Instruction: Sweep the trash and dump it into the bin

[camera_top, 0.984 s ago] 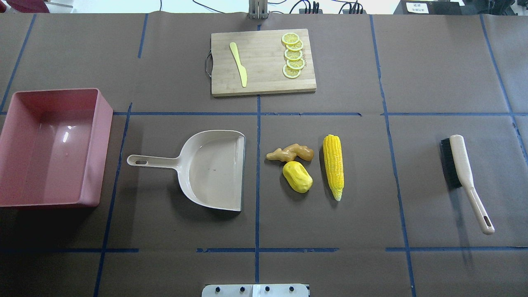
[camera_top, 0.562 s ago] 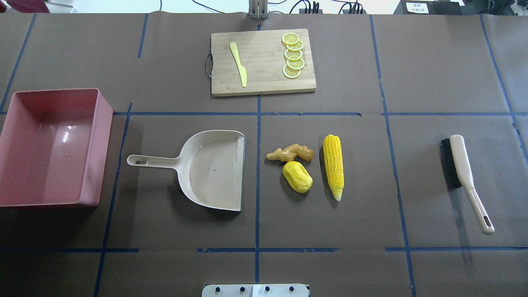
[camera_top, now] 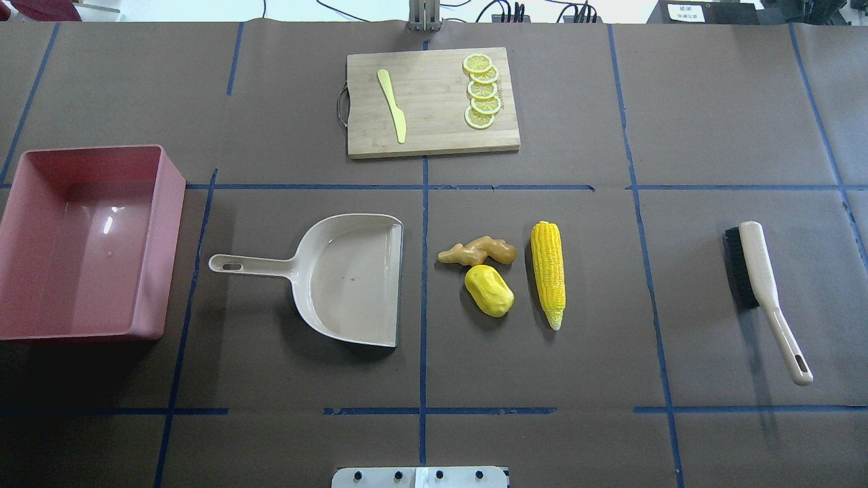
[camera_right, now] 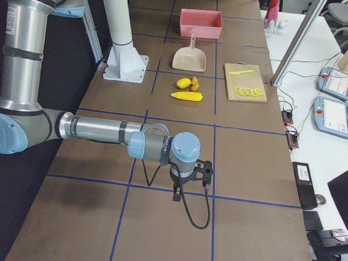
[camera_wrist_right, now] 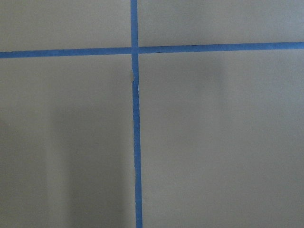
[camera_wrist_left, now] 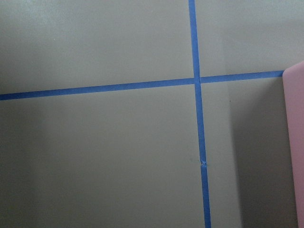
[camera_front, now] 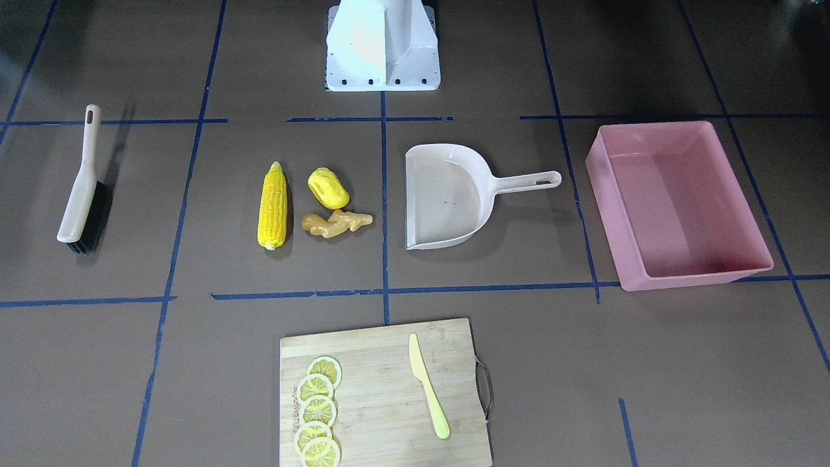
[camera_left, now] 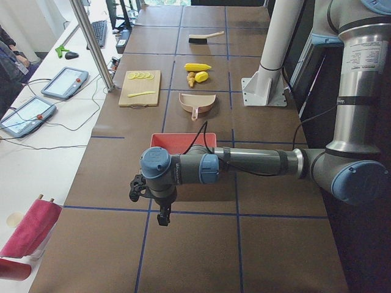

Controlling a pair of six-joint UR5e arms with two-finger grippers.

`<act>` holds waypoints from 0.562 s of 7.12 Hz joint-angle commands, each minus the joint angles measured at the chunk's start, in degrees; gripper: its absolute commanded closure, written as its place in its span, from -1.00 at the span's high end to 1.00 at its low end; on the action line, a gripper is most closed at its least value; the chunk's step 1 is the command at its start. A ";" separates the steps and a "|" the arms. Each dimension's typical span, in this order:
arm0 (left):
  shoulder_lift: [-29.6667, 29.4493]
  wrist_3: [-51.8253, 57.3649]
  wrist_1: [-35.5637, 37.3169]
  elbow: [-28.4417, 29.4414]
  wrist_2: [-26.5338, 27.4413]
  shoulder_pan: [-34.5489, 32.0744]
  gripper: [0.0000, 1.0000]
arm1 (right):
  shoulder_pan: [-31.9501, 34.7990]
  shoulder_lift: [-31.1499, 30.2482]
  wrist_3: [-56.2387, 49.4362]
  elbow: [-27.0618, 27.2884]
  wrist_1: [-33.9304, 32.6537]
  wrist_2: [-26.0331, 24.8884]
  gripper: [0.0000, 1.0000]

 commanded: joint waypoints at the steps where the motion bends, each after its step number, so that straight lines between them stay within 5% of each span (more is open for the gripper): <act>1: 0.00 -0.02 -0.18 0.07 0.00 0.11 1.00 | -0.02 0.00 0.00 -0.06 0.00 0.00 0.99; 4: 0.00 0.16 -0.26 0.34 0.00 0.29 1.00 | -0.02 -0.08 0.00 0.03 0.00 0.00 0.99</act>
